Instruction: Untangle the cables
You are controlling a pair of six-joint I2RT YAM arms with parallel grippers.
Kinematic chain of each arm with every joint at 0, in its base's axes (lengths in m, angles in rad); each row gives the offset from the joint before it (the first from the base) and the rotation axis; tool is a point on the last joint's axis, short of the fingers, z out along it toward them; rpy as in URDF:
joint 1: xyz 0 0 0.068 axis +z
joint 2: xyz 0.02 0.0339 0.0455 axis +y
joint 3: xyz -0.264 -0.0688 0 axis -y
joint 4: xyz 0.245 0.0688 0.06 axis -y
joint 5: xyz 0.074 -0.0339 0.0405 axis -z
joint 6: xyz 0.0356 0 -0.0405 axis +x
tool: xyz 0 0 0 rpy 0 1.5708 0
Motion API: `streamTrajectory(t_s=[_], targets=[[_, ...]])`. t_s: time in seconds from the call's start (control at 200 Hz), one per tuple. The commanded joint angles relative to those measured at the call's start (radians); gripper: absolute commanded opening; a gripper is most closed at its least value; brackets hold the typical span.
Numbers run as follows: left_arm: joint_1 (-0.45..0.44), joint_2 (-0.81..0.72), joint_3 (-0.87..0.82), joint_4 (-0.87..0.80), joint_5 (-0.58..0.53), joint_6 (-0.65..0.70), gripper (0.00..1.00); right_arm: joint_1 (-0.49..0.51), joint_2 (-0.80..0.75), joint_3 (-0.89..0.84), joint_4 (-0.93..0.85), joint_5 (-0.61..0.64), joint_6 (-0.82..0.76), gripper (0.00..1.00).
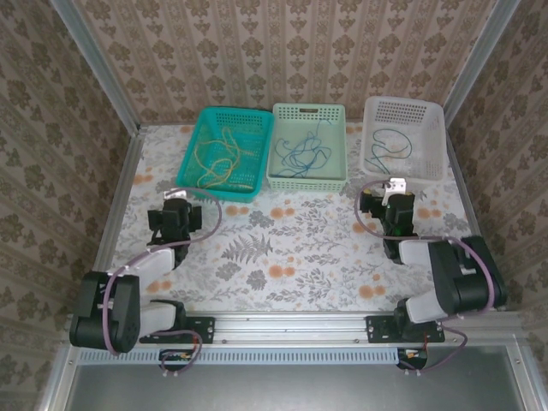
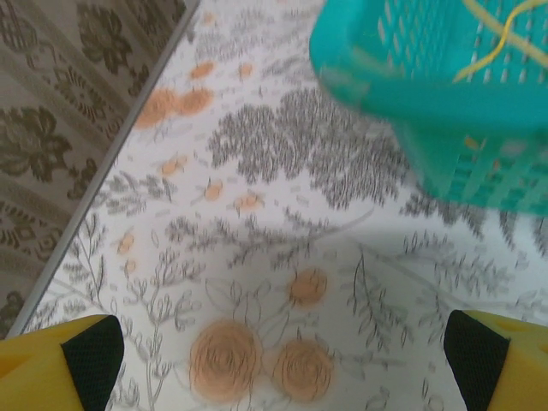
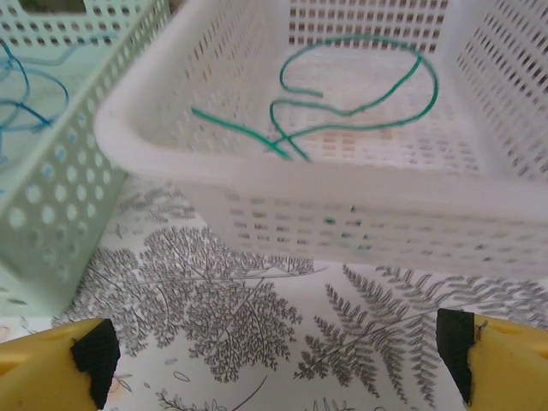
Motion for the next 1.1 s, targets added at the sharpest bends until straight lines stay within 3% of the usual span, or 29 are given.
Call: streamTrajectory(t_s=[0.0,0.145,0.33,0.375,0.515,1.095], targets=[[0.015,0.028,-0.016,0.217,0.033,0.060,1.00,-0.007,0.034,0.032,0.033,0.037,0.004,1.00],[0.058,0.135,0.002,0.373,0.134,0.109,1.00,-0.021,0.044,0.039,0.044,-0.002,0.002,1.00],[0.144,0.288,0.015,0.484,0.319,0.050,1.00,-0.023,0.042,0.041,0.033,-0.009,0.004,1.00],[0.154,0.320,-0.014,0.590,0.318,0.055,1.00,-0.024,0.042,0.041,0.036,-0.009,0.004,1.00],[0.158,0.304,0.020,0.488,0.343,0.045,1.00,-0.024,0.041,0.041,0.037,-0.009,0.004,1.00],[0.153,0.306,0.020,0.495,0.344,0.054,1.00,-0.023,0.041,0.041,0.036,-0.009,0.003,1.00]])
